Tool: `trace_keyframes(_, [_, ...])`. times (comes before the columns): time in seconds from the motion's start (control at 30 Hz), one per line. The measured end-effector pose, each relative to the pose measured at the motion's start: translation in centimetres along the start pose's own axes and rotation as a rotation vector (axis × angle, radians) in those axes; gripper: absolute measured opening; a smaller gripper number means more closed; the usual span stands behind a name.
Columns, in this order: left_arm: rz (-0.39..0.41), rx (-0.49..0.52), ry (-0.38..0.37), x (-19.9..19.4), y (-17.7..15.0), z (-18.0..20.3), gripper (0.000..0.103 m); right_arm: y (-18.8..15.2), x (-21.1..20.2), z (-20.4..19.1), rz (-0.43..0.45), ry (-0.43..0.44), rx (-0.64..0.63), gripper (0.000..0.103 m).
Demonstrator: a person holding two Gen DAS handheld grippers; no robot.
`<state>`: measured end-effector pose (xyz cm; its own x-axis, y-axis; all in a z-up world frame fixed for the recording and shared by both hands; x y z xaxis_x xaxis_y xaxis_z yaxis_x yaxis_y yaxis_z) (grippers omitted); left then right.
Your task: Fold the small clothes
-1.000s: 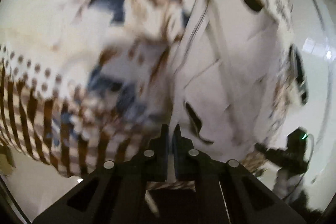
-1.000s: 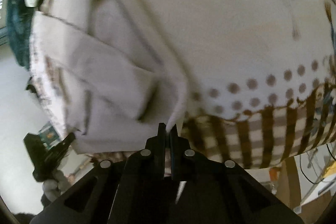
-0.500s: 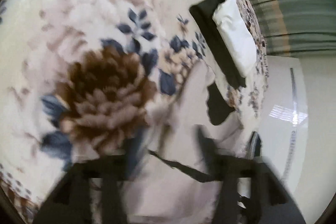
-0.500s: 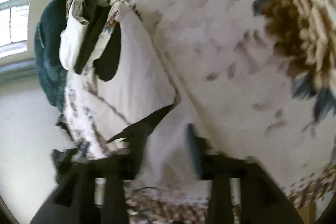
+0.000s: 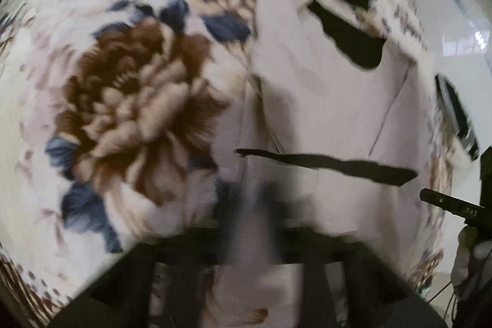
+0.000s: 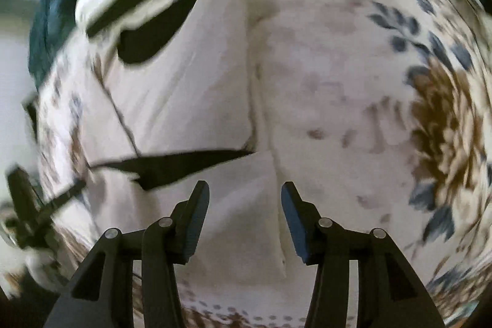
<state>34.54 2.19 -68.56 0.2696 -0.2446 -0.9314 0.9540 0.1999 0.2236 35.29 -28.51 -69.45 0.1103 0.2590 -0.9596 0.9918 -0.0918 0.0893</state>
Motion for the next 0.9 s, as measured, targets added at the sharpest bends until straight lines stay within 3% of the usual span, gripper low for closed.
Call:
trace_keyframes(0.03, [0.008,-0.003,0.003,0.3,0.3,0.0,0.003,-0.1,0.7,-0.2,-0.015,-0.025,-0.019,0.048])
trace_keyframes(0.07, [0.024,-0.01,-0.002,0.1,0.6,0.0,0.002,-0.3,1.3,-0.3,-0.025,-0.041,-0.036,0.034])
trace_keyframes(0.1, [0.038,-0.016,-0.004,-0.3,0.8,0.0,0.002,-0.3,1.7,-0.2,-0.027,-0.067,-0.046,0.011])
trace_keyframes(0.17, [0.064,-0.023,-0.008,-1.3,1.3,-0.2,0.002,0.1,1.3,0.0,0.019,-0.079,-0.021,0.006])
trace_keyframes(0.27, [0.099,-0.039,-0.007,-2.7,1.9,-1.1,0.002,0.5,-0.1,0.7,0.075,-0.093,0.033,0.005])
trace_keyframes(0.43, [0.09,-0.073,-0.01,-2.1,2.5,-2.2,0.002,0.7,-1.4,2.1,0.126,-0.099,0.107,0.005])
trace_keyframes(0.6, [0.091,-0.065,-0.017,-2.0,2.8,-1.7,0.002,0.4,-0.3,3.0,0.049,-0.075,0.164,0.006])
trace_keyframes(0.7, [0.091,-0.041,-0.017,-1.8,2.8,-0.9,0.002,1.2,-1.5,2.9,0.089,-0.07,0.163,0.013])
trace_keyframes(0.8, [0.088,-0.019,-0.017,-1.8,2.5,-0.6,0.002,2.1,-3.1,1.7,0.136,-0.042,0.121,0.033])
trace_keyframes(0.9, [0.081,-0.015,-0.014,-1.6,2.3,-0.6,0.002,2.2,-1.9,-0.2,0.091,-0.008,0.064,0.033])
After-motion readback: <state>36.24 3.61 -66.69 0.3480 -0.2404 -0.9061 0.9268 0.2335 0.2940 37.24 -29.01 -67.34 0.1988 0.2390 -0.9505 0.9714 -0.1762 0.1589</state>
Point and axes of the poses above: each gripper's, at about its wrist camera, not at the fingertips, and x roughly the way its jaws point, z to its right, y to its top, the point moved 10 cm from there along x, roughly the way its jaws point, and after that the axes turned 7 degrees about z, right-handed, at the moved point
